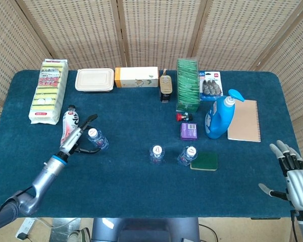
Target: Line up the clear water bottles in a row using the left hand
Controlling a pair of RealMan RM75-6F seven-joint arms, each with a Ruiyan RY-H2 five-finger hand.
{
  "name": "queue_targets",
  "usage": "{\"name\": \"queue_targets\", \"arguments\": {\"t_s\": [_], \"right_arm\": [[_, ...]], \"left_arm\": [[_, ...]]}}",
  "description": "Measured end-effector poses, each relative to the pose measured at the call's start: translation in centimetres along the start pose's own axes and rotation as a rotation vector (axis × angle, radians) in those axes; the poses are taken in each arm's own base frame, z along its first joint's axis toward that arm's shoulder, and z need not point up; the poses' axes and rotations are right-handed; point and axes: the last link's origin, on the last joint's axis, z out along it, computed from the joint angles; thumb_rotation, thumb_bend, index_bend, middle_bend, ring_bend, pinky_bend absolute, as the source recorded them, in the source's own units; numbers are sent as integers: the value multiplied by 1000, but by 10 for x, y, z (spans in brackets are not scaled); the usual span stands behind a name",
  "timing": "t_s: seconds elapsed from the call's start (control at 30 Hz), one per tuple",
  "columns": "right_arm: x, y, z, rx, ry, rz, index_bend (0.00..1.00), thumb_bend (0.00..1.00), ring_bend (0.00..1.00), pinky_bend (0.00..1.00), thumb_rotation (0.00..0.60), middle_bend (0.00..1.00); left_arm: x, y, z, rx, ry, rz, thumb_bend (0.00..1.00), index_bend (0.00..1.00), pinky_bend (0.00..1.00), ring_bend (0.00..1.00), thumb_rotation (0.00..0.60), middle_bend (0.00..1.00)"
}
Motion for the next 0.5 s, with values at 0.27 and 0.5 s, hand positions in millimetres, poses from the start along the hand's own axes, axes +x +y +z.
{"name": "queue_targets", "arguments": {"t_s": [0.27, 0.5], "right_arm": [[1, 0, 0, 0, 1, 5, 23, 31, 0, 0, 600, 0], [2, 1, 1, 0, 4, 9, 23, 31, 0, 0, 600, 0]], "left_arm": [[-9, 3, 9, 16, 13, 44, 286, 251, 328, 198, 600, 196], [-19, 10, 14, 25, 27, 84, 311, 583, 470, 406, 600, 455]]}}
